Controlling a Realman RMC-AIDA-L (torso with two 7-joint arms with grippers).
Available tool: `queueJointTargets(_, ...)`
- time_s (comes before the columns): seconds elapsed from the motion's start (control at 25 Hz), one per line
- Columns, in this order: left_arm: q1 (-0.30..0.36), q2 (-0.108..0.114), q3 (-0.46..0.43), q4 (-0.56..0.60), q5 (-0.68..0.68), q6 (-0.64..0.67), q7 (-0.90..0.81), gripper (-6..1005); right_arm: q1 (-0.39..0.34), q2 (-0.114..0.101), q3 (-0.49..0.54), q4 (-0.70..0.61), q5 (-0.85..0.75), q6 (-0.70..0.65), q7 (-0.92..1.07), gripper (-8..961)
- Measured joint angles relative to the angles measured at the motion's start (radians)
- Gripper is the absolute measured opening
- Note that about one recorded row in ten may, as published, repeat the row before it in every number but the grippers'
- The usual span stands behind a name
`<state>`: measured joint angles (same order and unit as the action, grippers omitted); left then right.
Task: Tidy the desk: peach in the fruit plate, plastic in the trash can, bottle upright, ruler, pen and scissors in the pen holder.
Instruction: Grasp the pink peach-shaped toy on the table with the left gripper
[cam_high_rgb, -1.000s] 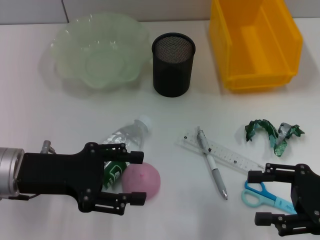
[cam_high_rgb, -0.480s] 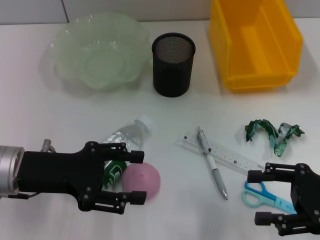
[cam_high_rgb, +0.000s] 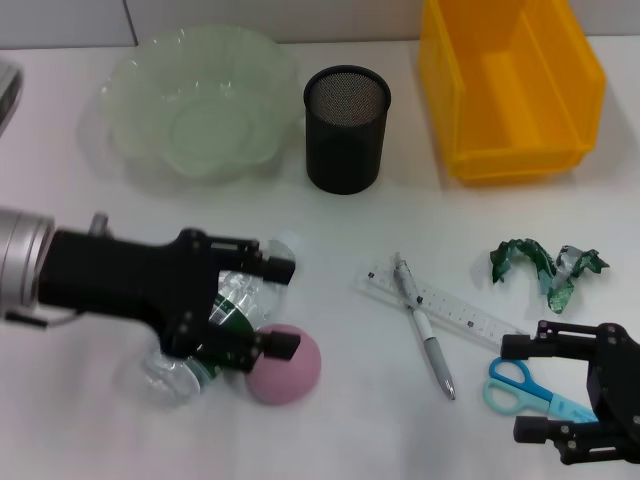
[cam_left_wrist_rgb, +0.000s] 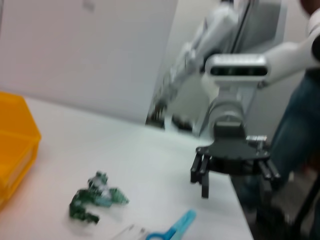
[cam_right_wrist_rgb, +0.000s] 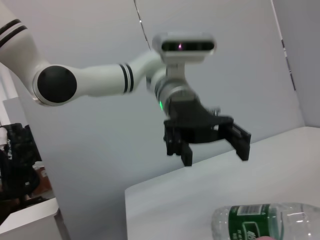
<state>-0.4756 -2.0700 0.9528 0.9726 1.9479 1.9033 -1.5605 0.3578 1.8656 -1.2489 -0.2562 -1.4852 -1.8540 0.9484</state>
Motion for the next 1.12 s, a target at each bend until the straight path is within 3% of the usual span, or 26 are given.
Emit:
queueJointTargets(0.04, 0.0, 0.0, 0.0, 0.0, 0.0, 0.0, 0.0, 799, -0.001, -0.001, 0.008, 0.0, -0.004, 0.0, 0.0, 768)
queueJointTargets(0.08, -0.019, -0.001, 0.039, 0.111, 0.018, -0.007, -0.102, 799, -0.003, -0.001, 0.014, 0.0, -0.009, 0.0, 0.0, 768)
queueJointTargets(0.16, -0.039, -0.002, 0.076, 0.224, 0.054, -0.016, -0.204, 799, -0.009, -0.001, 0.033, 0.0, -0.022, 0.001, 0.0, 767)
queueJointTargets(0.24, -0.039, -0.002, 0.076, 0.224, 0.054, -0.016, -0.204, 799, -0.019, -0.002, 0.061, 0.0, -0.032, 0.001, 0.0, 766)
queueJointTargets(0.32, -0.063, -0.003, 0.177, 0.36, 0.141, -0.057, -0.321, 799, -0.038, -0.002, 0.109, 0.0, -0.038, 0.001, -0.001, 766)
queueJointTargets(0.44, -0.063, -0.003, 0.177, 0.36, 0.141, -0.057, -0.321, 799, -0.062, -0.005, 0.169, 0.0, -0.057, -0.008, 0.004, 765)
queueJointTargets(0.48, -0.07, -0.003, 0.264, 0.419, 0.199, -0.095, -0.365, 799, -0.068, -0.008, 0.185, 0.0, -0.073, -0.013, 0.01, 765)
queueJointTargets(0.56, -0.07, -0.003, 0.264, 0.419, 0.199, -0.095, -0.365, 799, -0.078, -0.011, 0.222, -0.006, -0.116, -0.02, 0.021, 764)
queueJointTargets(0.6, -0.076, -0.005, 0.39, 0.487, 0.271, -0.152, -0.42, 799, -0.085, -0.012, 0.248, -0.014, -0.146, -0.023, 0.027, 764)
queueJointTargets(0.64, -0.082, -0.006, 0.457, 0.513, 0.317, -0.177, -0.445, 799, -0.092, -0.012, 0.27, -0.024, -0.177, -0.025, 0.035, 764)
queueJointTargets(0.8, -0.089, -0.009, 0.566, 0.559, 0.387, -0.206, -0.471, 800, -0.119, -0.005, 0.359, -0.067, -0.272, -0.024, 0.066, 763)
queueJointTargets(1.12, -0.078, -0.01, 0.674, 0.592, 0.431, -0.246, -0.491, 800, -0.156, 0.005, 0.453, -0.101, -0.33, -0.022, 0.072, 761)
